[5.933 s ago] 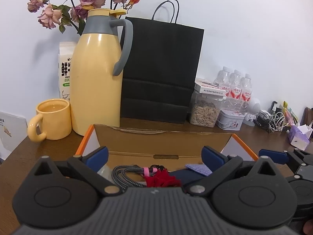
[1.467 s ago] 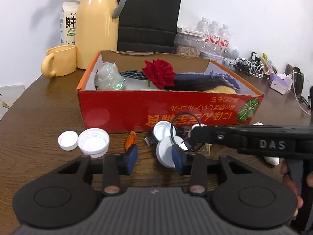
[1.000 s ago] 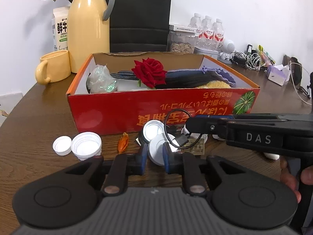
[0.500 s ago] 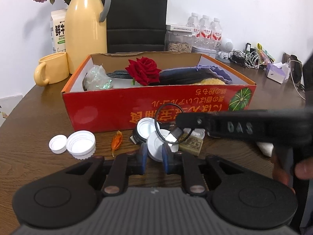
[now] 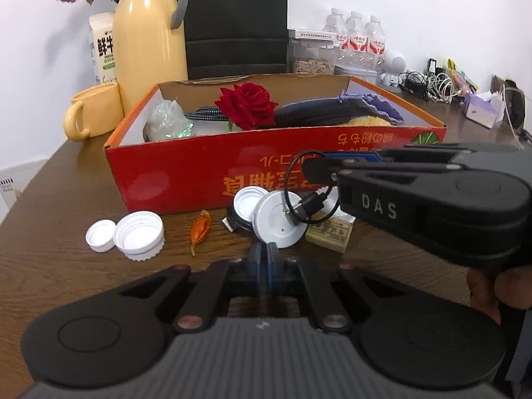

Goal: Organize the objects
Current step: 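Lift the white disc with the left gripper while the right holds its black cable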

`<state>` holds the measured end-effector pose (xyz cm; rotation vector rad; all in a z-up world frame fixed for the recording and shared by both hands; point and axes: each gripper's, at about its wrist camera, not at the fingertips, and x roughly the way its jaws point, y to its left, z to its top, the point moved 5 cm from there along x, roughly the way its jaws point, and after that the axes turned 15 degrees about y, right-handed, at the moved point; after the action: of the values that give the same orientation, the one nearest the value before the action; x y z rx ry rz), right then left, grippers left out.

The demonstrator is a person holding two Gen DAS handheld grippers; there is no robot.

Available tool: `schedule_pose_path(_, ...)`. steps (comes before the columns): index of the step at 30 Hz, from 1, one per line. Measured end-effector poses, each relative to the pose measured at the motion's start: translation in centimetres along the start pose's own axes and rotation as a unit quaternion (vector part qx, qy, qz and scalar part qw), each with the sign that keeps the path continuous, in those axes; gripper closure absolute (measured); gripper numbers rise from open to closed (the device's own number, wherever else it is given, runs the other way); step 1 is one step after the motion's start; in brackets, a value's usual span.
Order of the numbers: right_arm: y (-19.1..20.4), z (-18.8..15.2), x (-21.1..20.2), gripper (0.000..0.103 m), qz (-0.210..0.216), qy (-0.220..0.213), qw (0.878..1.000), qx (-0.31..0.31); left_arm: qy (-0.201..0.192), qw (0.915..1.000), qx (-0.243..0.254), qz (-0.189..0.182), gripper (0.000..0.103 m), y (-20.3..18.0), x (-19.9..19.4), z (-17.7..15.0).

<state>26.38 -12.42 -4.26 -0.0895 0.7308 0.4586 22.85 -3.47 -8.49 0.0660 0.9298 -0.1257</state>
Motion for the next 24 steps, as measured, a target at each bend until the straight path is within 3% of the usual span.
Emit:
schedule_pose_path(5, -0.1, -0.2, -0.2, 0.095, -0.029, 0.001, 0.999, -0.016, -0.002, 0.9998, -0.010, -0.015, 0.098, 0.2, -0.1, -0.1)
schedule_pose_path(7, -0.3, -0.4, -0.2, 0.095, -0.008, 0.010, 1.000, -0.010, -0.012, 0.9990, -0.020, -0.039, 0.096, 0.6, -0.7, -0.1)
schedule_pose_path(9, -0.7, -0.7, -0.3, 0.095, 0.021, 0.014, 1.000, 0.003, -0.031, 0.9986, -0.018, -0.039, 0.093, 0.7, -1.5, 0.0)
schedule_pose_path(10, -0.8, -0.7, -0.4, 0.095, 0.033, 0.016, 0.999, 0.008, -0.037, 0.9984, -0.013, -0.041, 0.082, 0.7, -1.7, 0.0)
schedule_pose_path(11, -0.9, -0.8, -0.5, 0.095, 0.036, 0.017, 0.999, 0.008, -0.039, 0.9983, -0.009, -0.043, 0.064, 0.8, -1.8, 0.0)
schedule_pose_path(13, -0.9, -1.0, -0.7, 0.094, 0.046, 0.019, 0.999, 0.006, -0.043, 0.9984, 0.001, -0.038, 0.051, 0.8, -1.8, 0.0)
schedule_pose_path(19, -1.1, -1.9, -1.4, 0.095, 0.064, 0.029, 0.998, 0.000, -0.042, 0.9976, 0.042, -0.037, 0.051, 0.5, -1.6, 0.2)
schedule_pose_path(24, -1.4, -2.8, -1.9, 0.095, 0.106, 0.056, 0.993, 0.017, -0.038, 0.9920, 0.112, -0.044, 0.049, -0.8, -2.0, -1.0)
